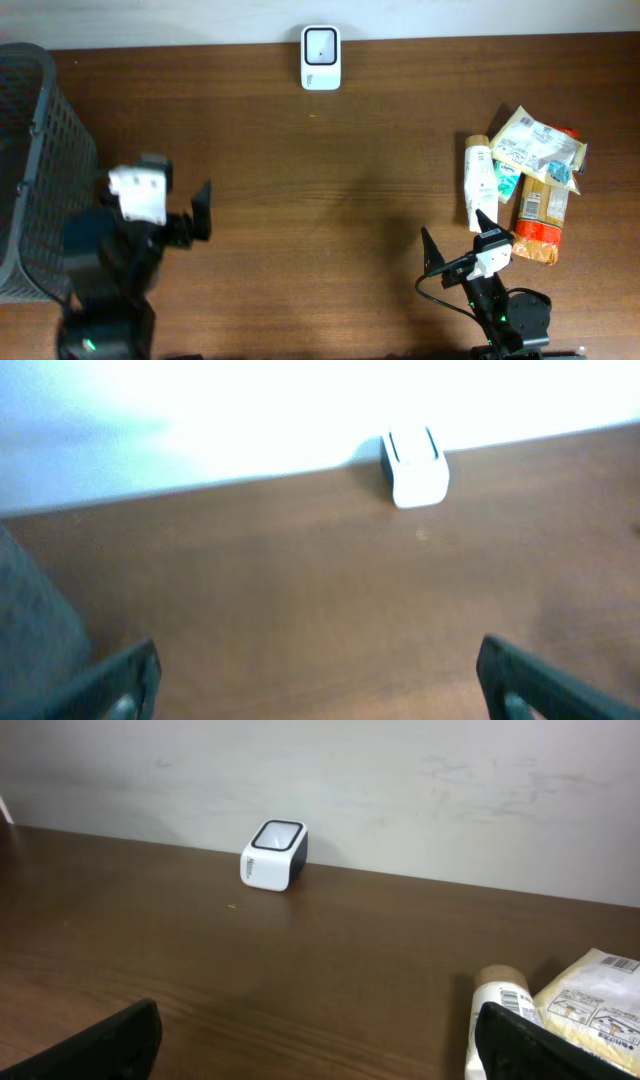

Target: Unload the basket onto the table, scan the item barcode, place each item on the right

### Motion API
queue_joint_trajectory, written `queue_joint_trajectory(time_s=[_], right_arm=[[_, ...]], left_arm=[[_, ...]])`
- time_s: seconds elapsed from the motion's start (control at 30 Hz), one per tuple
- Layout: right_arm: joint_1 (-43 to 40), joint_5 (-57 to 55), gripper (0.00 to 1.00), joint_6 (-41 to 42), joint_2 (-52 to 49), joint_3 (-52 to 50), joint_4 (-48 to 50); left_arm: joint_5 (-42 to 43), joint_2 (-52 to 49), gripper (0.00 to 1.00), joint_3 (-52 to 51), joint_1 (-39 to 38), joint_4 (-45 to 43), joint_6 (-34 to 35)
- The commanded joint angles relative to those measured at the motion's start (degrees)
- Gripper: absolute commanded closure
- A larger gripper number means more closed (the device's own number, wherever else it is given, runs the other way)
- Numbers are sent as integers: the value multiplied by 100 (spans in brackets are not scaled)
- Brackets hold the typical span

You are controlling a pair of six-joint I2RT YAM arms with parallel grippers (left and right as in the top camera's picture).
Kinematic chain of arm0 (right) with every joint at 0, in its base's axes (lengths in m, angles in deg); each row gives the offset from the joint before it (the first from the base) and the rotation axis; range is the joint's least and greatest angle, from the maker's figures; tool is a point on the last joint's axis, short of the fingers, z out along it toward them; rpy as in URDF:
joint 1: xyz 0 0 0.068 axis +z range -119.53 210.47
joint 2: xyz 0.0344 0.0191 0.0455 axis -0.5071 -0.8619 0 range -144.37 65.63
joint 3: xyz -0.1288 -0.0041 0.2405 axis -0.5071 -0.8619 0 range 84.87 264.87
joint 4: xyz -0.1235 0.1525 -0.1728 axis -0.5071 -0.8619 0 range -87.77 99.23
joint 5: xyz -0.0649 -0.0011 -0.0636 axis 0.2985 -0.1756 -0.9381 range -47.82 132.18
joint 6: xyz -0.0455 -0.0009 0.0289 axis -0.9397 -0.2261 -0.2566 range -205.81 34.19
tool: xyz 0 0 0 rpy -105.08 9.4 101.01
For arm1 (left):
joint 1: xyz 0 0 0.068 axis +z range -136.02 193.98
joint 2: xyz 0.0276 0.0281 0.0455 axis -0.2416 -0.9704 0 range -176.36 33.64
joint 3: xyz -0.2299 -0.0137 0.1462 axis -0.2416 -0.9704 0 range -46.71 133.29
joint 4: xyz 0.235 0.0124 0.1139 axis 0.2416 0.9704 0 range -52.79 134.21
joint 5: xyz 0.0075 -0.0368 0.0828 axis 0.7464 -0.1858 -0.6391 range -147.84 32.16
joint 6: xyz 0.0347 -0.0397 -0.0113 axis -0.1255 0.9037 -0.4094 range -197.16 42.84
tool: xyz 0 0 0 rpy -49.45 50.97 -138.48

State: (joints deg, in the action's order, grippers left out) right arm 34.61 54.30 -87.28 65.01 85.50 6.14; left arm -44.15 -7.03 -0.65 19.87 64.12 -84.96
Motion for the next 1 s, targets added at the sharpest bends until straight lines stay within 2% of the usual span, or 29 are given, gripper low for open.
queue_joint_trajectory(time_s=[0.0,0.1,0.3,0.4,0.47,0.6,0.67,0.97], right_arm=[[35,33,1,42,37,-31,-20],[35,33,1,42,37,-31,-20],[35,33,1,42,37,-31,-20],[35,33,1,42,37,-31,-20],[35,33,1,42,37,-31,-20],[35,33,1,42,37,-31,-20],[35,33,1,42,37,-31,-20],[35,33,1,42,37,-31,-20]], left_arm=[[72,1281,1,-1504,-26,-1091,179],[68,2024,1,-2337,70,-1641,177],[122,2343,1,-3582,483,-3075,44],[313,3082,1,-4520,505,-3790,48],[146,3364,1,-4557,509,-3440,44],[-1043,3917,1,-4557,509,-2221,48],[-1266,4041,1,-4557,498,-2212,46],[-1266,4037,1,-4557,328,-2218,46]])
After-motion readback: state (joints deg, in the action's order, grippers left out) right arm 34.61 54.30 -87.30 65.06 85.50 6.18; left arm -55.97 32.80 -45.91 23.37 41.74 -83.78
